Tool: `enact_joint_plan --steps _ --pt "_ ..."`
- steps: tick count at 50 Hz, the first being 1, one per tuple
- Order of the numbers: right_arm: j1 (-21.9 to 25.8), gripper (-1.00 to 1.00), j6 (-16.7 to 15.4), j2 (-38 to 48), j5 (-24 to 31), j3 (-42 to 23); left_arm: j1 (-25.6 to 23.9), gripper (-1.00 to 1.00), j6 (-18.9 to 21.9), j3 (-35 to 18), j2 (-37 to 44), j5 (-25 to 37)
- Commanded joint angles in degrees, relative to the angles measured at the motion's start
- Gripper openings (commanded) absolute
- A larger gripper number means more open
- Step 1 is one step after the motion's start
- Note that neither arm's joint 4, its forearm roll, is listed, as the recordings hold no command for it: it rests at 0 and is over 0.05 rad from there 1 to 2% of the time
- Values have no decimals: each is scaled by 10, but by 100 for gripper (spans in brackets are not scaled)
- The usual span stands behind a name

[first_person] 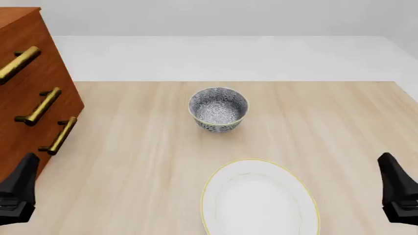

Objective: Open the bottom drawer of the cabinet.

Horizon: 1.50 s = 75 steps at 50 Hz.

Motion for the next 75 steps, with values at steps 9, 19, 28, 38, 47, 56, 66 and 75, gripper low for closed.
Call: enact_joint_plan --steps 9,19,28,38,47,56,66,75 --pt "-2 100 0 0 5 -4 16 100 -16 -16 0 -10" --pt "-2 100 1 0 7 -4 -70 100 58 -115 78 9" --pt "-2 100 0 1 7 -5 -113 100 139 -178 241 11" --pt "-2 100 0 1 5 -5 -62 100 278 -227 423 -4" --pt "-2 100 0 2 5 -5 -43 100 410 -228 430 64" --pt "-2 100 0 3 4 -5 -46 100 537 -223 440 128" --pt "-2 100 0 4 4 -4 -25 100 642 -195 426 130" --pt "-2 100 0 3 4 -4 -12 100 687 -178 413 132"
